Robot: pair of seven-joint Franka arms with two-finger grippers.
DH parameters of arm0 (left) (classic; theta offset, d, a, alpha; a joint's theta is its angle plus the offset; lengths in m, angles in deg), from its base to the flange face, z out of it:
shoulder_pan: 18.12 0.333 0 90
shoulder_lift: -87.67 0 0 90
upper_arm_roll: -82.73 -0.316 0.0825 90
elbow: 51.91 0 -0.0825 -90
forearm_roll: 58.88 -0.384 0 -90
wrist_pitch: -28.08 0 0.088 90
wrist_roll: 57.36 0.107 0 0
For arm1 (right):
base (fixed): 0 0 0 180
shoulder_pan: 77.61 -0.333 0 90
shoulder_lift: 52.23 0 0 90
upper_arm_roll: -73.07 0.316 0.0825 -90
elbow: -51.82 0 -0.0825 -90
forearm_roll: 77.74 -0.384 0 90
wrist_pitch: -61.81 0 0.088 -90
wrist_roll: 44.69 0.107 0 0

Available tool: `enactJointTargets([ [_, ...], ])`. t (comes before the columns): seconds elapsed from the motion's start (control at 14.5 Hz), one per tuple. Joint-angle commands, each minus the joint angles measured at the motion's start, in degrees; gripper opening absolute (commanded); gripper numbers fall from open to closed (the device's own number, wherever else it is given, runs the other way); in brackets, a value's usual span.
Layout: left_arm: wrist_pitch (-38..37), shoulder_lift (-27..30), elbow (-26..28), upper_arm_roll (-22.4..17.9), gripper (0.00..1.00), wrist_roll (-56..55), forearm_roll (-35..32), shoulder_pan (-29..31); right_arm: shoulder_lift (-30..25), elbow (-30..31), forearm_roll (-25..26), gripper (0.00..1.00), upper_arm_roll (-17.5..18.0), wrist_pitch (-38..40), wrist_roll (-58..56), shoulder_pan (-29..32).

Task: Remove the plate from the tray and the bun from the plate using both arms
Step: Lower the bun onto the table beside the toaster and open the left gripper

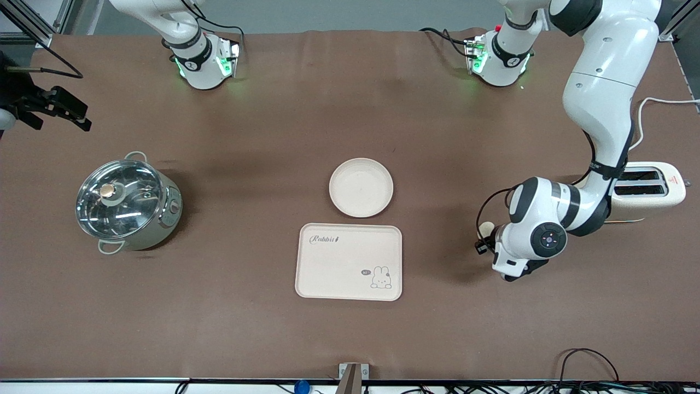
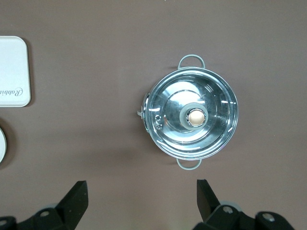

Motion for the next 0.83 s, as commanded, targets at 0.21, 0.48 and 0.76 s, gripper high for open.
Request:
enactJointTargets([
  [0.21, -10.45, 8.17, -7.00, 0.99, 1.00, 6.83, -1.25, 0.25, 0.28, -0.49, -0.89, 1.00, 0.45, 0.49, 0.15, 0.58],
  [0.48, -11.77, 18.89, -6.91, 0.90, 1.00, 23.08, -0.55, 3.84, 0.28, -0.49, -0.98, 1.00, 0.45, 0.49, 0.15, 0.58],
  [0.76, -18.09, 28.21, -6.91, 0.99, 1.00, 37.60, 0.32, 6.84, 0.28, -0.49, -0.98, 1.00, 0.45, 0.58, 0.24, 0.58],
])
